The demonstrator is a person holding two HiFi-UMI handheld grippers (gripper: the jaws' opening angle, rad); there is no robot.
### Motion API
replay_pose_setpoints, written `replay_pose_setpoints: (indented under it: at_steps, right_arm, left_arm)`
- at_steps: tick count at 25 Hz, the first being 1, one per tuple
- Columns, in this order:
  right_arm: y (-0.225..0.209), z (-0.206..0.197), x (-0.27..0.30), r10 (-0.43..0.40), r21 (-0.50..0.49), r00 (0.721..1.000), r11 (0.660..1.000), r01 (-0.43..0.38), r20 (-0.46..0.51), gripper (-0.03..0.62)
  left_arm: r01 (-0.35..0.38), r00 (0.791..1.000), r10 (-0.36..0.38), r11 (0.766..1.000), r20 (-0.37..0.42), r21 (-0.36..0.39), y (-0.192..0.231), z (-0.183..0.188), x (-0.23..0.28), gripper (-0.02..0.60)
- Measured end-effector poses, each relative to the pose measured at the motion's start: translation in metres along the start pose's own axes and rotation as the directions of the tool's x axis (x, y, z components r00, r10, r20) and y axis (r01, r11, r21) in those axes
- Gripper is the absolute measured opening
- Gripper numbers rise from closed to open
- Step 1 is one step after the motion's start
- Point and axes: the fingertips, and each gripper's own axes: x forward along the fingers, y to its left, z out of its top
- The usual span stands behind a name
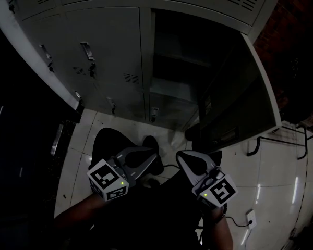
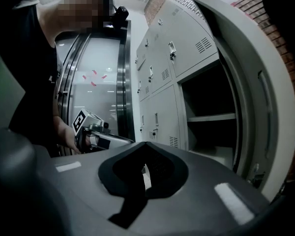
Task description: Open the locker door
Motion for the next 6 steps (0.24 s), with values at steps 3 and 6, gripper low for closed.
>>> replay_pose_setpoints:
  at_steps: [3,6]
  right_arm:
    - [0.0008,-0.0004,0.0001,0.000,0.002,1.000,1.000,0.000,-0.003,0.000]
    - [0.0018,-0.0004,-0.0002,-0.004,0.003,1.000,1.000,0.004,-0.005,0.000]
  left_arm:
    - [0.002,1.000,-0.002,1.000,-0.001,-0.003,-0.0007,-0.0004,-0.0004,0.012]
    - [0.005,1.000,-0.005,1.000,-0.003,-0.006,-0.0019,-0.0008,-0.0013,0.012]
